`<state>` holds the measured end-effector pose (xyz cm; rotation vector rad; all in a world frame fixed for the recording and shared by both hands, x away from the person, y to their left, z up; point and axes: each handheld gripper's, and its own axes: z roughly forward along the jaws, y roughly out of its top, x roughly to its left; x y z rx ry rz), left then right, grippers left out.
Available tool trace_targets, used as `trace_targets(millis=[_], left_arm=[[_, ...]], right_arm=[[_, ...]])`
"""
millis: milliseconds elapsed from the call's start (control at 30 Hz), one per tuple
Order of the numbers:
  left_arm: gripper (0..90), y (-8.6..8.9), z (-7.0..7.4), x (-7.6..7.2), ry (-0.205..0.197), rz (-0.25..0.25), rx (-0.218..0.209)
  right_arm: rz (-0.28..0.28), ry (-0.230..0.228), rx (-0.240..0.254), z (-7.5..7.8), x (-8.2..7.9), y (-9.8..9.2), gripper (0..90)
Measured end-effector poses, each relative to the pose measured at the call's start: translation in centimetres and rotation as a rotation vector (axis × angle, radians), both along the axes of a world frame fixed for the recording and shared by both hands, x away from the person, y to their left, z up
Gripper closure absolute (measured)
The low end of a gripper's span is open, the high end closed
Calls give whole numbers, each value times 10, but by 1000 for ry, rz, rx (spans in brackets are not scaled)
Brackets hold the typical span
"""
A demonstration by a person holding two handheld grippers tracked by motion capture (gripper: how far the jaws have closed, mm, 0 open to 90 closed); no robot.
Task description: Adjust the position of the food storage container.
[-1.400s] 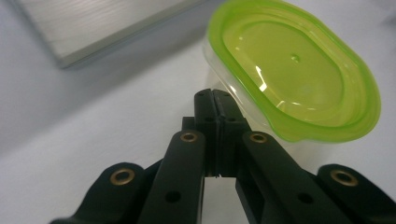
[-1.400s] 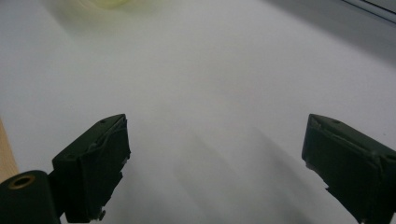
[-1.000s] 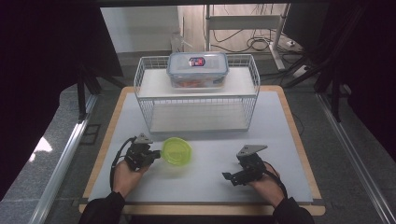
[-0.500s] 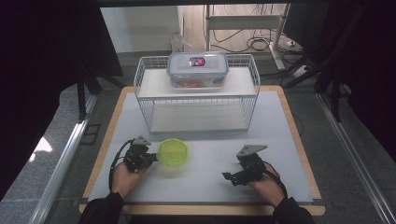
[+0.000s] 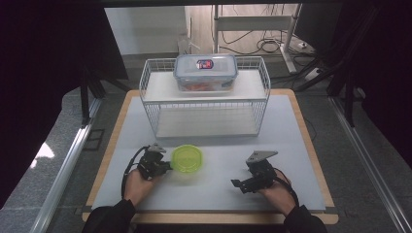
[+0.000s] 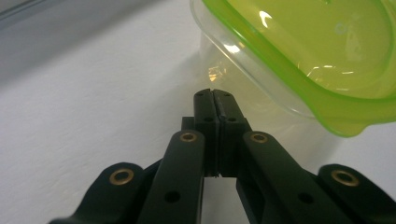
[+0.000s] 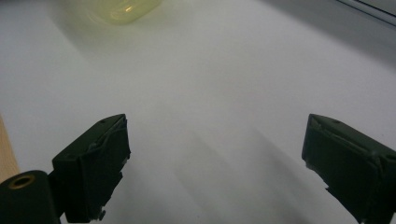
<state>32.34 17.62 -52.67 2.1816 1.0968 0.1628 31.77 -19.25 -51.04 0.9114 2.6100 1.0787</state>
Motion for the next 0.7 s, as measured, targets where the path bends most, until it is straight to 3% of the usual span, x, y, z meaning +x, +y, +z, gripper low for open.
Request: trace_targets(millis=[700], left_arm=[[894, -65, 2, 7, -14, -131, 10]], right_arm=[[-1, 0, 1, 0, 0, -1, 75]])
